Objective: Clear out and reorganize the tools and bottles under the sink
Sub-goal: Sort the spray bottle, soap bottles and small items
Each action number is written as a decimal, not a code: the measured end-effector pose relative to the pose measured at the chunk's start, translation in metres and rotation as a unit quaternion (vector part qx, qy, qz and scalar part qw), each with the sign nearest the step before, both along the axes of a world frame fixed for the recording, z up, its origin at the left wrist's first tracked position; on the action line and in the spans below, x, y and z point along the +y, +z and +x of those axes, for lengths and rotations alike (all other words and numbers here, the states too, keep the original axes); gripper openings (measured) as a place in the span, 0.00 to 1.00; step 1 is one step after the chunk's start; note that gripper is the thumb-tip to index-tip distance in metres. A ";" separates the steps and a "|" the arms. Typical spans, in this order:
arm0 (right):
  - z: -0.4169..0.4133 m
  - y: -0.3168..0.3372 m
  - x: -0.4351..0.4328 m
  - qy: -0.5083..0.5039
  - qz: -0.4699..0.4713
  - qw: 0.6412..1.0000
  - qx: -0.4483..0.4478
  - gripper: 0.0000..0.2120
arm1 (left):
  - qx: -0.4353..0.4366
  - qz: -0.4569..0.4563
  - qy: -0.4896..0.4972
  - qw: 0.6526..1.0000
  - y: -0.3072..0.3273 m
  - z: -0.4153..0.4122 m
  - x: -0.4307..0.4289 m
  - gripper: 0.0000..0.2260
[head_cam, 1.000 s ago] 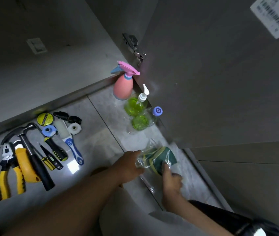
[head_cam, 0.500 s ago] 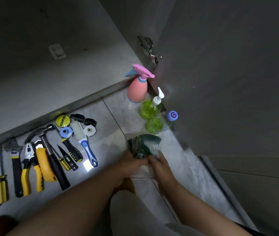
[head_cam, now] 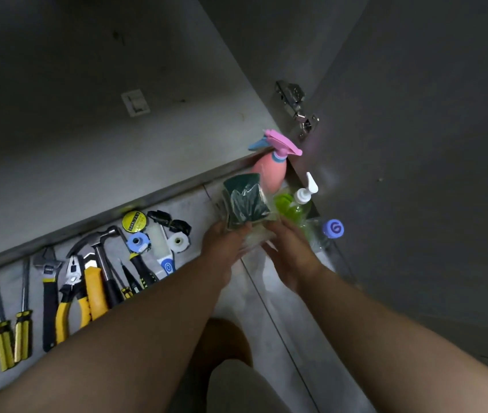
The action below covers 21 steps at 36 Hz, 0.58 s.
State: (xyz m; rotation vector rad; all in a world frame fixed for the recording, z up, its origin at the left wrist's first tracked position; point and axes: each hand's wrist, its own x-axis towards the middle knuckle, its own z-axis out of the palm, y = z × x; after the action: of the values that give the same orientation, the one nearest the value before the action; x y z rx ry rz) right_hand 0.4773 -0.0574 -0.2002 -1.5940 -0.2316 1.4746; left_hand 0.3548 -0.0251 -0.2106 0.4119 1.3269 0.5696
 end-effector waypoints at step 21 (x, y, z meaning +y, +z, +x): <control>-0.026 -0.017 0.009 -0.053 -0.070 0.994 0.059 0.13 | 0.108 0.070 -0.190 0.973 0.019 -0.033 0.025 0.04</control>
State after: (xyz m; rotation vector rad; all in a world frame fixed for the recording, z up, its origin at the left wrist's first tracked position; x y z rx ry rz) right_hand 0.4513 -0.0489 -0.2176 -1.5970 0.0232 1.5236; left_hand 0.3223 -0.0005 -0.1911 0.8427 1.3725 0.3039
